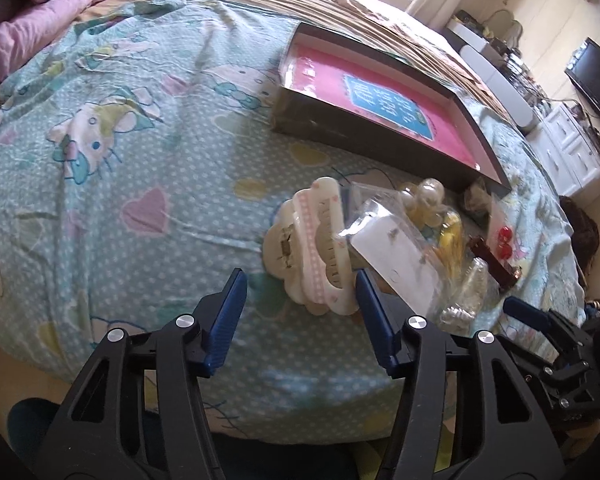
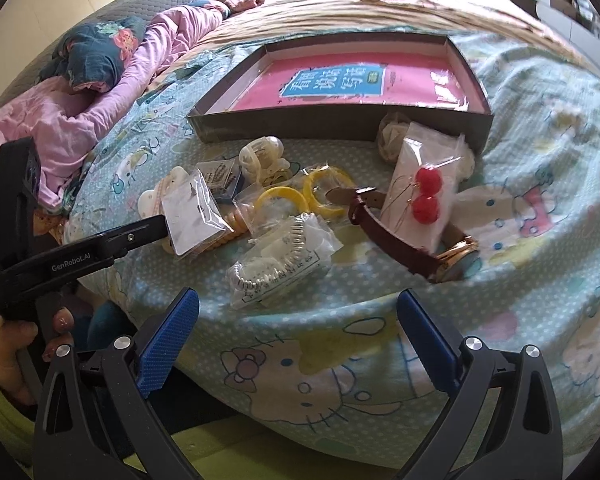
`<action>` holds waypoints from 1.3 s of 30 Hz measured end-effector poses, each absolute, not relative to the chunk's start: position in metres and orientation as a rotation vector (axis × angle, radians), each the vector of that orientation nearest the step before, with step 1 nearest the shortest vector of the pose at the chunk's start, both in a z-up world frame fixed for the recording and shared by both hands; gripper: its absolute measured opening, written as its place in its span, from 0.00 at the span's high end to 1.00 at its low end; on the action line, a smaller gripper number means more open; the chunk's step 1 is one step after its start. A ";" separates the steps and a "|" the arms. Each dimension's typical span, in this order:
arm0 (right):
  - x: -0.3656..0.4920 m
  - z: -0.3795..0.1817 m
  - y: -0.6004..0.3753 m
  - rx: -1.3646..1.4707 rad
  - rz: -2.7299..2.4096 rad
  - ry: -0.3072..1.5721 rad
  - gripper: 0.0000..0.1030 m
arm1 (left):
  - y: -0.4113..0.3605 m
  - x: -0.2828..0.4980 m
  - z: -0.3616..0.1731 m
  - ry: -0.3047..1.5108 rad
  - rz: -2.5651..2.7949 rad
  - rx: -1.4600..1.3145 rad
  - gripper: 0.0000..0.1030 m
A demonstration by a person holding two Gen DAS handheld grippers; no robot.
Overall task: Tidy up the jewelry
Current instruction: 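Grasp the cream hair clip with the left gripper while the right gripper grasps the bagged bracelet, then carry the hair clip into the tray with the left gripper while the right gripper carries the bagged bracelet there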
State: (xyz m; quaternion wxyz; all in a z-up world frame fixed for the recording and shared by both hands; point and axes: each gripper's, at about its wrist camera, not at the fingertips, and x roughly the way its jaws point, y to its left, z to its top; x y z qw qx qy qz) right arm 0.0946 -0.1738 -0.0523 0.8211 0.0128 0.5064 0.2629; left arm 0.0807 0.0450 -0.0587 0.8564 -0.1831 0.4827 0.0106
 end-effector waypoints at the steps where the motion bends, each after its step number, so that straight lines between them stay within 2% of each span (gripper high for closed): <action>1: 0.096 -0.053 -0.172 0.037 0.565 1.084 0.04 | 0.047 0.081 -0.058 1.013 0.029 -0.386 0.52; 5: 0.102 -0.058 -0.161 0.025 0.567 1.086 0.08 | 0.051 0.085 -0.058 1.016 0.043 -0.376 0.49; 7: 0.106 -0.061 -0.156 0.034 0.576 1.101 0.24 | 0.050 0.088 -0.057 1.013 0.046 -0.360 0.48; 12: 0.115 -0.067 -0.149 0.033 0.570 1.095 0.39 | 0.052 0.097 -0.059 1.020 0.054 -0.342 0.45; 16: 0.116 -0.068 -0.147 0.008 0.583 1.073 0.47 | 0.051 0.104 -0.062 1.024 0.058 -0.312 0.45; 20: 0.112 -0.062 -0.148 -0.037 0.596 1.038 0.50 | 0.049 0.109 -0.064 1.027 0.057 -0.286 0.49; 21: 0.111 -0.061 -0.150 -0.032 0.599 1.035 0.50 | 0.048 0.110 -0.064 1.025 0.054 -0.279 0.52; 23: 0.110 -0.056 -0.155 -0.026 0.600 1.029 0.50 | 0.046 0.111 -0.064 1.020 0.046 -0.273 0.66; 26: 0.110 -0.048 -0.162 -0.015 0.602 1.011 0.51 | 0.044 0.112 -0.060 1.011 0.040 -0.250 0.73; 39: 0.127 -0.015 -0.180 0.020 0.598 0.929 0.51 | 0.066 0.120 -0.022 0.927 0.058 -0.257 0.73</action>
